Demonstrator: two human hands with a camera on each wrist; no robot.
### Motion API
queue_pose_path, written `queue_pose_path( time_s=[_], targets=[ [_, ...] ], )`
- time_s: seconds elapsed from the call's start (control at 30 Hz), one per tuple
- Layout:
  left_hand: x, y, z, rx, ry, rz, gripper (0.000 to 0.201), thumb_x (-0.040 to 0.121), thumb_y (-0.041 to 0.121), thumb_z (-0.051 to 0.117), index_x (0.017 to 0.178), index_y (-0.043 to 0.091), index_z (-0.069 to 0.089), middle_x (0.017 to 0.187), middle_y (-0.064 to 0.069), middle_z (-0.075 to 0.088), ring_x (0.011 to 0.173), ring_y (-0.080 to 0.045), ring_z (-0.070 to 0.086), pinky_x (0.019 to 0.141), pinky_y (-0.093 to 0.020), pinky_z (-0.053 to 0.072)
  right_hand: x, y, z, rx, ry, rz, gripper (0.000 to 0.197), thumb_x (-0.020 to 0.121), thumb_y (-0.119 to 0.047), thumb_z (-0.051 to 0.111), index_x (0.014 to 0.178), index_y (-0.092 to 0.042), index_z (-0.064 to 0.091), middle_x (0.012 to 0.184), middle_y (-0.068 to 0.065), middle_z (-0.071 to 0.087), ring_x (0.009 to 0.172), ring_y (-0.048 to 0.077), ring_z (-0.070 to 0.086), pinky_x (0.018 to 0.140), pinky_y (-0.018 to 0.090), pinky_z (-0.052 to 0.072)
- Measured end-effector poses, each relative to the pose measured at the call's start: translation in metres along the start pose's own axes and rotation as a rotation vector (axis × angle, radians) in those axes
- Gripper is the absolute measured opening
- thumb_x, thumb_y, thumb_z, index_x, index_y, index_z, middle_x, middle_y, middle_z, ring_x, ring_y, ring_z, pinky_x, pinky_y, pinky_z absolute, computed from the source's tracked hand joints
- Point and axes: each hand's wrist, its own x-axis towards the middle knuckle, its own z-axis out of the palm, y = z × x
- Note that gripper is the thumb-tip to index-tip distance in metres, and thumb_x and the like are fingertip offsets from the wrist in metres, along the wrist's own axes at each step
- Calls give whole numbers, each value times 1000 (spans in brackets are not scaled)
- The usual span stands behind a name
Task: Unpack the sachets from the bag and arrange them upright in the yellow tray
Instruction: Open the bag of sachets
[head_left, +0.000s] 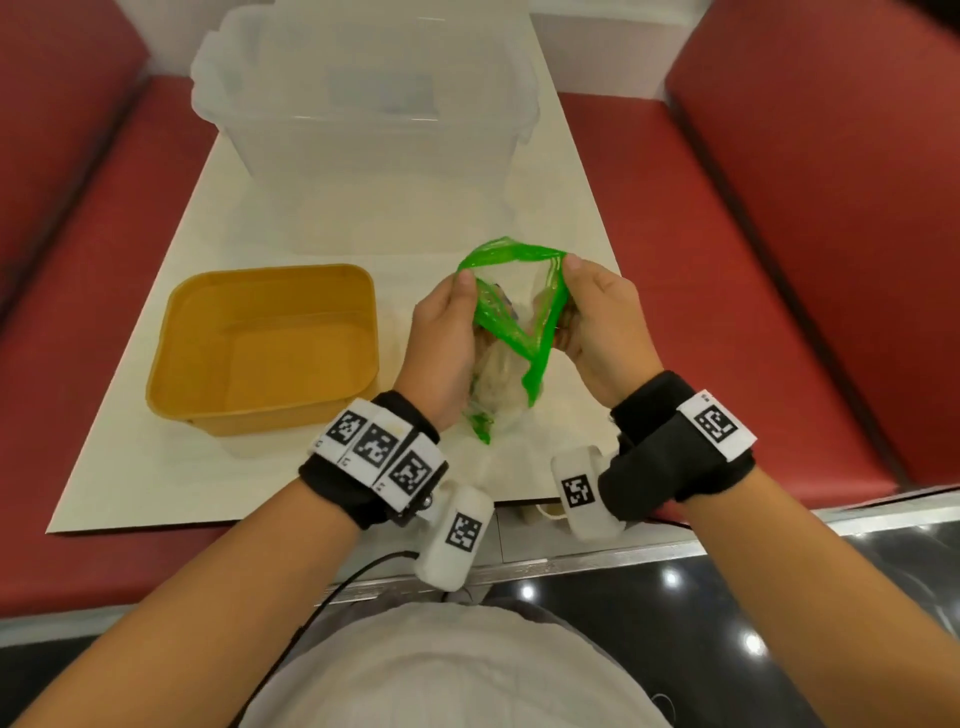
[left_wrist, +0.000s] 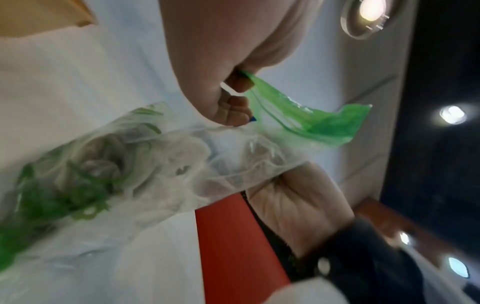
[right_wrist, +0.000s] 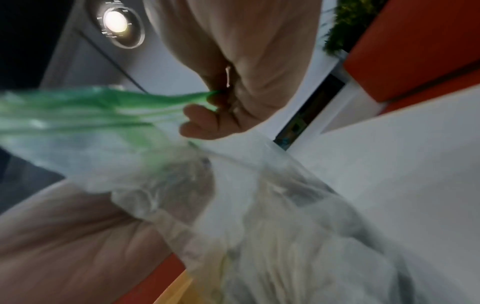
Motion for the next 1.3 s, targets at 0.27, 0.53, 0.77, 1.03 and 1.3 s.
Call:
queue_pose_path(
  time_s=[0.27, 0.53, 0.77, 1.03, 1.3],
  targets=[
    [0, 14, -10, -716, -55, -427, 29, 103, 19, 38, 94, 1, 58, 70, -7, 69, 58, -15, 69, 57, -26, 59, -4, -6, -9, 609, 23, 264, 29, 103, -12, 32, 95, -3, 58, 71, 6, 70, 71, 15, 68, 83, 29, 55],
    [-7, 20, -29, -395, -247, -508, 52, 91, 32, 51, 127, -4, 55, 124, -19, 64, 102, -31, 66, 86, -41, 56, 1, -17, -26, 764, 16, 523, 24, 69, 12, 37, 79, -6, 48, 55, -5, 35, 33, 6, 33, 36, 12, 37],
    [-7, 20, -19, 956, -185, 187, 17, 88, 36, 67, 100, 24, 66, 90, -2, 67, 79, -17, 63, 72, -35, 54, 0, -19, -12, 201, -161, 498, 31, 101, -15, 36, 71, -15, 44, 46, -8, 31, 31, 1, 20, 33, 12, 17],
    [-6, 16, -14, 119, -101, -212, 25, 100, 11, 49, 81, 2, 61, 64, -4, 61, 56, -16, 55, 60, -26, 51, -27, -4, -32, -805, -53, -79, 38, 73, -18, 80, 105, -13, 61, 82, -4, 57, 69, 11, 53, 61, 23, 41],
    [-13, 23, -28, -429, -196, -670, 24, 96, 14, 39, 82, 8, 58, 67, -2, 59, 62, -15, 57, 71, -23, 40, -40, 8, -58, 45, 180, 174, 14, 89, -3, 62, 75, -3, 58, 77, 15, 60, 64, 18, 62, 57, 24, 56]
  ],
)
